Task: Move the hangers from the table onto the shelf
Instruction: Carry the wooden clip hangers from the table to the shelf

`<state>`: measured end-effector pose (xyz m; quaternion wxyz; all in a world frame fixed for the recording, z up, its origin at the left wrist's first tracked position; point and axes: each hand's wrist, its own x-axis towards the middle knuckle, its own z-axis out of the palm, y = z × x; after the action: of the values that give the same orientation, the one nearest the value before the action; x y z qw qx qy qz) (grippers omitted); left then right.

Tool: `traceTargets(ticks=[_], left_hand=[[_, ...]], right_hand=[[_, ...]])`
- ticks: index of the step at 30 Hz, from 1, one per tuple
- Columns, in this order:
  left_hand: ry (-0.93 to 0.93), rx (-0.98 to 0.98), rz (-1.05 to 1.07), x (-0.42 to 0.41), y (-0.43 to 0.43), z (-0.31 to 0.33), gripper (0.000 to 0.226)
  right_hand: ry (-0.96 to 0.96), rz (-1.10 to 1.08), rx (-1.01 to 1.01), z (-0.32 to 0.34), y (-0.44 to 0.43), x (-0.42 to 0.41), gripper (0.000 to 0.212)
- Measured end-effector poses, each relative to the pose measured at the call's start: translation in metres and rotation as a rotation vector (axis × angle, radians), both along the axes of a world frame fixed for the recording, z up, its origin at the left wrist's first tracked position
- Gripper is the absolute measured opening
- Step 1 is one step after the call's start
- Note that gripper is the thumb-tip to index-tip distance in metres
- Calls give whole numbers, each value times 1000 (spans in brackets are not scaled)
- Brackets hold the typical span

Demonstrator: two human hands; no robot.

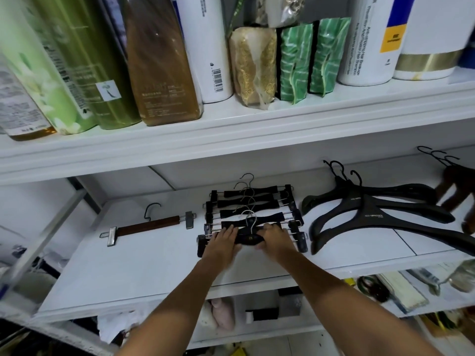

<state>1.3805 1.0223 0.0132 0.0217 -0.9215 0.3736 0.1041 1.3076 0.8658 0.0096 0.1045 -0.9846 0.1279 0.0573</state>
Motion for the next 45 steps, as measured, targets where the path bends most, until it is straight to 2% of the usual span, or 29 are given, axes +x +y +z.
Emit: traceTargets(ticks=[3,7,12,18,24,27,29,33,37,45], left_hand=[[2,2,3,0,-5,-5,56],[-84,90,-62,-1,-12,-5,51],[-115,62,-83,-8,-5,-18,53],[-7,-53,-45,-11,-4,-24,57],[59,-7,-46,-4,-9,-14,56],[61,42,-54,-2,-12,0,56],[25,58,-75,2,-13,13,55],[-85,12,-138,5,-22,55,50],[-117,3,-245,-8,-52,96,51],[-143,-92,-517,-101,-154,152,52]], right_hand=[[-63,-10,13,-8,-3,0,45],[-135,4,-19,-15,-7,-9,44],[-105,17,-32,-19,-10,-14,42],[-106,-111,117,-21,-4,-13,73],[59,-112,8,-13,2,1,70],[155,-90,-31,0,0,4,87],[150,-91,-33,16,-1,3,96],[-8,-159,-1,52,-6,-8,84],[-143,-279,5,83,-17,-35,70],[-239,-590,-143,136,-82,-156,61]])
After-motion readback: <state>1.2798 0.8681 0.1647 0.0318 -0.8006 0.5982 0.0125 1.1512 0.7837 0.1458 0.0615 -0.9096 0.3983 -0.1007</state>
